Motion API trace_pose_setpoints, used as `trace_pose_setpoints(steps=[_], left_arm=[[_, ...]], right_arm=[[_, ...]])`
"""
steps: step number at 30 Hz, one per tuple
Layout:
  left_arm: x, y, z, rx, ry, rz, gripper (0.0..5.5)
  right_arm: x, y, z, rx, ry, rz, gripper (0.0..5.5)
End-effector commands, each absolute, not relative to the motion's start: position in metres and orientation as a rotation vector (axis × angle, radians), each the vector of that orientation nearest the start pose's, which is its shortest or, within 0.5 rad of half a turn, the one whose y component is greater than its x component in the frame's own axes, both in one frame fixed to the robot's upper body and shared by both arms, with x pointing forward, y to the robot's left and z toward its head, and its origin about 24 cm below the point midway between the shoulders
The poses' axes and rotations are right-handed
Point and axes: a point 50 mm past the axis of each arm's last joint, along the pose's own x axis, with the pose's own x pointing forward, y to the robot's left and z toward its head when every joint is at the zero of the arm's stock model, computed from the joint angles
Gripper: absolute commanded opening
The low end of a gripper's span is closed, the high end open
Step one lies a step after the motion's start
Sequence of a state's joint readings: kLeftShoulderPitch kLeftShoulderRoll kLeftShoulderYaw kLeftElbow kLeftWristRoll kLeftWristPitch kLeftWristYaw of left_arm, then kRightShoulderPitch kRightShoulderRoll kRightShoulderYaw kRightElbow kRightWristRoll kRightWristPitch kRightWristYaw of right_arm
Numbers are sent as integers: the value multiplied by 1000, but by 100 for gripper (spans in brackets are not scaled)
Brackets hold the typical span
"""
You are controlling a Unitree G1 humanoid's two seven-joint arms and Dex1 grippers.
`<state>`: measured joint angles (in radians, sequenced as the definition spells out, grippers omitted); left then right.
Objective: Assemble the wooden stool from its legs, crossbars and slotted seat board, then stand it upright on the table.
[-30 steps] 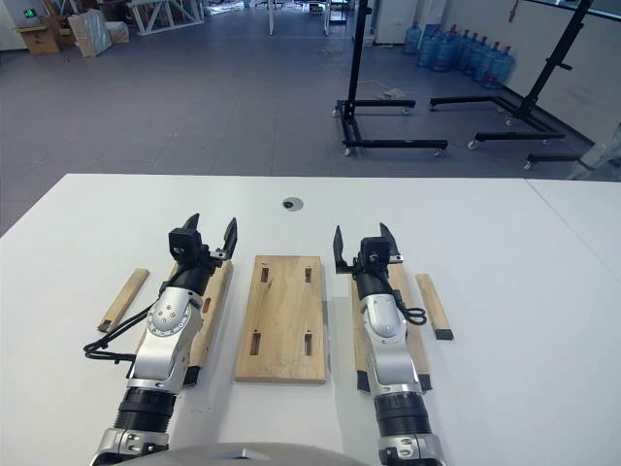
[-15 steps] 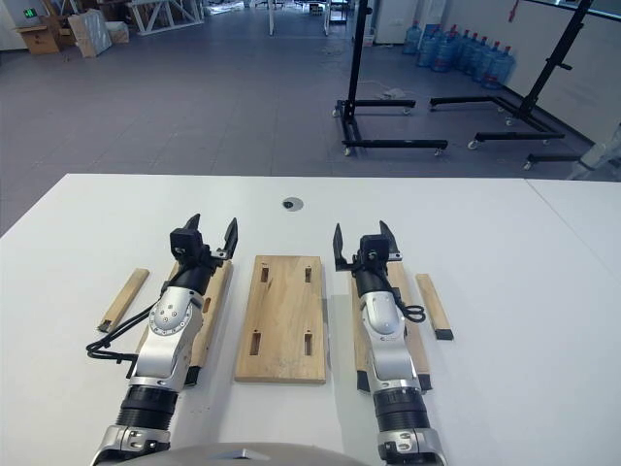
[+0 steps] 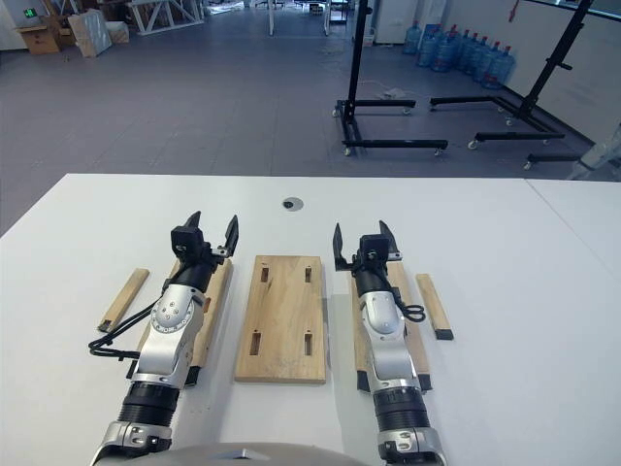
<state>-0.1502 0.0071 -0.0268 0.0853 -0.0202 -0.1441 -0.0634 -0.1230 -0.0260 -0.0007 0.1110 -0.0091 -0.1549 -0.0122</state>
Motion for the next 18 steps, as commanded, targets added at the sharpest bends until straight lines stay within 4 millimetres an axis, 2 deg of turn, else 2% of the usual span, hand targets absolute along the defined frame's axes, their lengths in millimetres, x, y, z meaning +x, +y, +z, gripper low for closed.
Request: trace_pose_setpoints(steps=[1,18], left_arm=[[277,130,71,15,-213,-128,394],[283,135,68,13,-187,-95,394]], right_arm=[[280,-141,62,-31,-168,44,463],[285,-138,62,-29,-177,52,463]])
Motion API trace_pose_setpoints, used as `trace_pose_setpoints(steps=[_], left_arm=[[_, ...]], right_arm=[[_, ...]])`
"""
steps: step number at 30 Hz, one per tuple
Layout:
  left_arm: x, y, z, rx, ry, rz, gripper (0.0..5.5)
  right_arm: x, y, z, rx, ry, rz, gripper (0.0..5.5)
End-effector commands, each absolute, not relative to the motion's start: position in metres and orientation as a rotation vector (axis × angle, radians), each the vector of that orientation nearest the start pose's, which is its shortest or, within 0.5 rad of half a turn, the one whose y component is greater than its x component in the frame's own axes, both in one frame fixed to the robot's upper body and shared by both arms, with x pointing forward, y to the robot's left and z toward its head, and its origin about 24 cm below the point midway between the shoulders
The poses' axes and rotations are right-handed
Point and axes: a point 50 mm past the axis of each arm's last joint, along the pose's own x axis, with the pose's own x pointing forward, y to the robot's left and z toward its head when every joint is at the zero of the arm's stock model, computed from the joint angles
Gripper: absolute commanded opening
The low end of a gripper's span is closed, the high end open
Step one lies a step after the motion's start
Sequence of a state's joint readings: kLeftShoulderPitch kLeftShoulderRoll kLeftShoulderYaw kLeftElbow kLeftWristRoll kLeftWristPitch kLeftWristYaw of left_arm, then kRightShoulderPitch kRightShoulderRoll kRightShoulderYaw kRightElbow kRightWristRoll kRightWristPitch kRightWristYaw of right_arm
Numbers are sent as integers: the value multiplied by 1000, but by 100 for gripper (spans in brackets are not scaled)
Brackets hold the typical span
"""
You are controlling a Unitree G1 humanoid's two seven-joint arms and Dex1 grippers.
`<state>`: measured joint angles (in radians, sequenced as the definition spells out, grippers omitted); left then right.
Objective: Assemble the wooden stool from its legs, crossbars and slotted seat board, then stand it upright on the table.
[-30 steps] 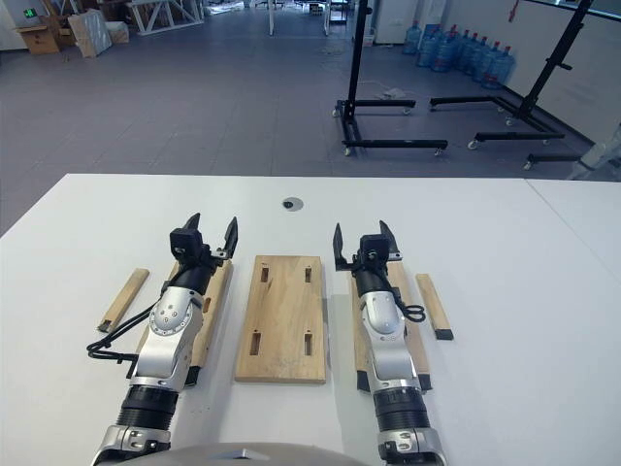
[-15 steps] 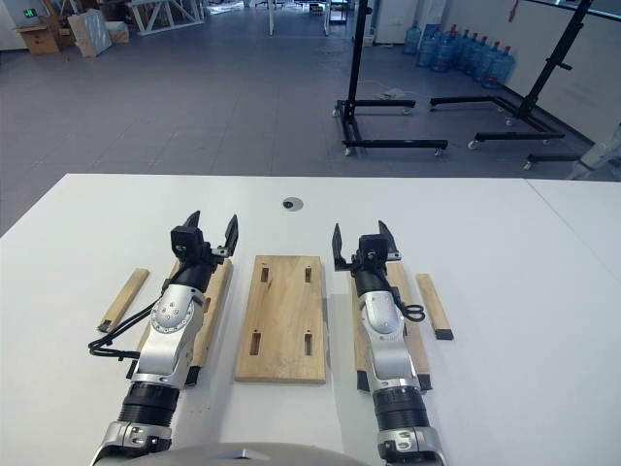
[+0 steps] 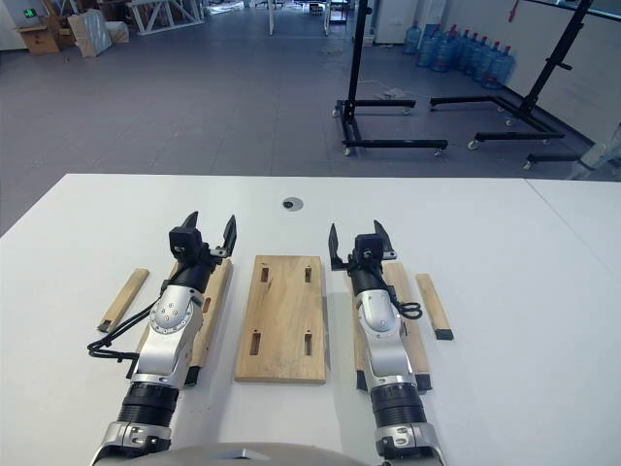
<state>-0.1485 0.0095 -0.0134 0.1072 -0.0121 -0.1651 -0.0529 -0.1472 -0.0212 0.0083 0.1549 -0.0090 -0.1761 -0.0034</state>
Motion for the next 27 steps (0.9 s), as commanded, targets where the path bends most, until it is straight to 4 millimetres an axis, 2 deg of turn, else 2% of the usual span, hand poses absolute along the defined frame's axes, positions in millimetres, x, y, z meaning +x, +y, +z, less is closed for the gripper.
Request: trace_pose_setpoints(steps=[1,5,7,10,14,17,19,23,27], left_arm=[[284,135,68,13,-185,-91,394],[287,133,69,18,-196,-94,394],[286,131,69,25,-204,-95,394],[282,130,67,31,-205,-84,394],[271,129,64,34,-201,-58,394],[263,130,59,28,-184,-24,394],[261,129,58,26,-180,-15,394],[257,127,58,27,-182,-13,394],[255,126,57,26,-180,-4,394]], right_arm=[[285,-138,63,-31,-179,52,463],[289,-144,66,-29,-189,27,463],[288,-157,65,-12,-169,-4,463],[281,-190,66,6,-138,-71,463],[264,-253,64,15,-31,-183,463],[243,-289,55,41,88,-215,463],[226,-295,44,74,162,-196,463],[191,-293,18,166,310,-174,463],[173,-284,4,129,401,-99,463]])
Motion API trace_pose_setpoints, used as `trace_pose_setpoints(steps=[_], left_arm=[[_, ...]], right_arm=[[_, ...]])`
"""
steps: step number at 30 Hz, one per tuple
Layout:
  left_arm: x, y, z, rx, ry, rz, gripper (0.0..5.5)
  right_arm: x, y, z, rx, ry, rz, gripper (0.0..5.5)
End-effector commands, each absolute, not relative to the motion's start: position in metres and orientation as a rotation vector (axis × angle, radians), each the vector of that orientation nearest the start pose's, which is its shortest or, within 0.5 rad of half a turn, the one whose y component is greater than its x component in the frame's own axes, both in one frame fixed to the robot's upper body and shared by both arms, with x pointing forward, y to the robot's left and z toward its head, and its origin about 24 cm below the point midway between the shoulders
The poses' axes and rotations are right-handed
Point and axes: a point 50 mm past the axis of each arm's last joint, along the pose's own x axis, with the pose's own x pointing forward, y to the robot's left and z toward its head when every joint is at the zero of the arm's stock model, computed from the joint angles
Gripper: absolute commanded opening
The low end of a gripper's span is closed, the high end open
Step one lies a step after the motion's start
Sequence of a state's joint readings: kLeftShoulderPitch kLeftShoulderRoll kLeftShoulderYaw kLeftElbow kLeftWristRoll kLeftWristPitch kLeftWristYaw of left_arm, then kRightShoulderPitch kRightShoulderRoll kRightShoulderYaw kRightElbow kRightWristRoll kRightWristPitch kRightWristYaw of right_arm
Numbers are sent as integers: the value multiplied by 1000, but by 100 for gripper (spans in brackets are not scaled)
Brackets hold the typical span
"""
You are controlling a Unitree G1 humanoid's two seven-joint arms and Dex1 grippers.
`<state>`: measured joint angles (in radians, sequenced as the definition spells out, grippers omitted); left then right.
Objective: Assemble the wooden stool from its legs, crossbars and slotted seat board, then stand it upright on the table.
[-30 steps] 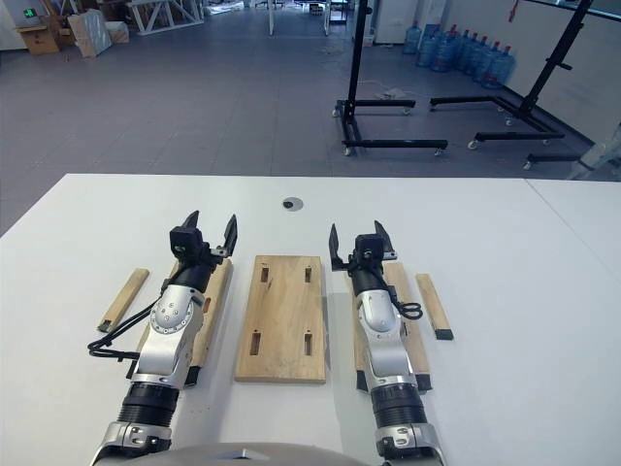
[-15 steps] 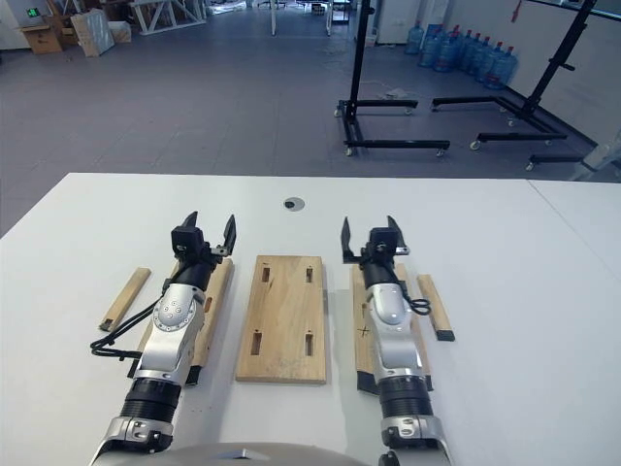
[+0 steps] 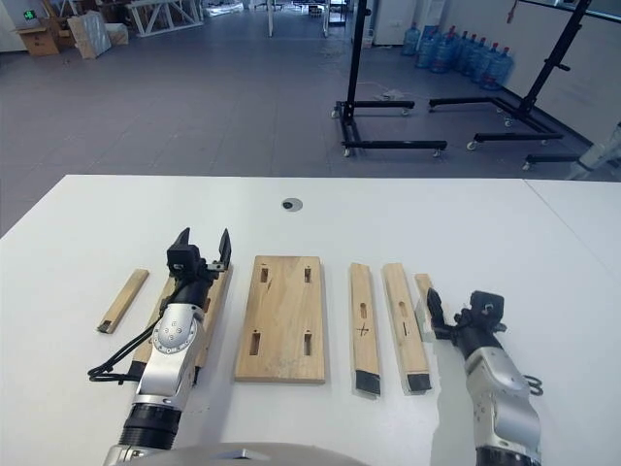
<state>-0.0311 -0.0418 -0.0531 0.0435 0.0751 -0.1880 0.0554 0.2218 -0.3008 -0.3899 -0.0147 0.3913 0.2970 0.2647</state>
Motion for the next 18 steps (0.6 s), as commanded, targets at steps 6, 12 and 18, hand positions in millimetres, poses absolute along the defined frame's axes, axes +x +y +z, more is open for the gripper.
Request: trace_pose_setpoints(steps=[6,12,18], left_arm=[[255,124,57,25,-177,-10,394],[258,123,58,24,-181,-12,394],[260,122,58,27,-183,-23,394]], right_arm=[[157,-284,-16,82,516,-69,434],[152,-274,-35,83,654,-35,328],[157,-262,-46,91,696,-11,234]])
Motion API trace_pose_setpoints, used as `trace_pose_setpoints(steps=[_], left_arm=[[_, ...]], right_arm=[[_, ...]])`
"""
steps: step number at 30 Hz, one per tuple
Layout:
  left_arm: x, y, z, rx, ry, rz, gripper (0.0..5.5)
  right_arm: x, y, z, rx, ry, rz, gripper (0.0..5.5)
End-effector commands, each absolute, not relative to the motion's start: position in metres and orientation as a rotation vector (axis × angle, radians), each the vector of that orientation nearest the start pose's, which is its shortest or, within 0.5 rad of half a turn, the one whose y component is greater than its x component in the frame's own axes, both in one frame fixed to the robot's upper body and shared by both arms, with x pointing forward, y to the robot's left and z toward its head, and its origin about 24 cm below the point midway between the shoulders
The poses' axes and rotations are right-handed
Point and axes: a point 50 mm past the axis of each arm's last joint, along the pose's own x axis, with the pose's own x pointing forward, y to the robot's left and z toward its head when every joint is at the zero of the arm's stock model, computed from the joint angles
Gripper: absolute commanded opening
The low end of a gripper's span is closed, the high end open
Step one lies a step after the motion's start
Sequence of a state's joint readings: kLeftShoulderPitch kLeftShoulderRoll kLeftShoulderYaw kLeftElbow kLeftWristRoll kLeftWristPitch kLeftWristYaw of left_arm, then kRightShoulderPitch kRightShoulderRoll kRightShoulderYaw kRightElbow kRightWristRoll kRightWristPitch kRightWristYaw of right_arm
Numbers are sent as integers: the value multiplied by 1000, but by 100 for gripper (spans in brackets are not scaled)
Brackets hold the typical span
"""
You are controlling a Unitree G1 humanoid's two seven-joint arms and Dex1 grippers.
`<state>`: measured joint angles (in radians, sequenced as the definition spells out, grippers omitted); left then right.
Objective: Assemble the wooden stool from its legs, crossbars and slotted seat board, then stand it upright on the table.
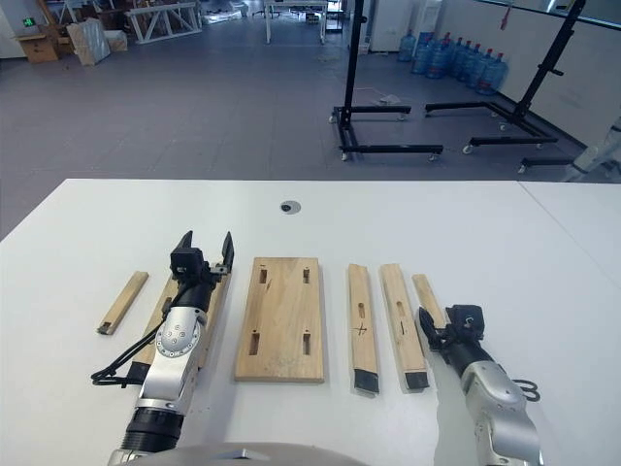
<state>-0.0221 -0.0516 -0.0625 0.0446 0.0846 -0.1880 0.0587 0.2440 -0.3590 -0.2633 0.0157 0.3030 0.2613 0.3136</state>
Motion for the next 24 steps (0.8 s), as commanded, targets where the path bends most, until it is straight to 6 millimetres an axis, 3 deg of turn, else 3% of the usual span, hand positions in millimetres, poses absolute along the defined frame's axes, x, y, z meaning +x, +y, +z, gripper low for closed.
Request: trace_pose_setpoints(steps=[1,6,14,22,24], left_arm=[[261,123,59,29,-184,-26,394],[263,124,60,34,-187,-35,394],[264,123,61,33,-191,-32,394],[265,125,60,28,-188,-29,394],[266,125,60,22,-188,-33,394]], right_arm=[[157,-260,-47,103,695,-10,220],[155,-254,-46,105,694,-11,133],[161,-253,-38,81,657,-31,129],[234,-278,27,-27,267,-106,129],[252,-276,43,-28,166,-98,129]])
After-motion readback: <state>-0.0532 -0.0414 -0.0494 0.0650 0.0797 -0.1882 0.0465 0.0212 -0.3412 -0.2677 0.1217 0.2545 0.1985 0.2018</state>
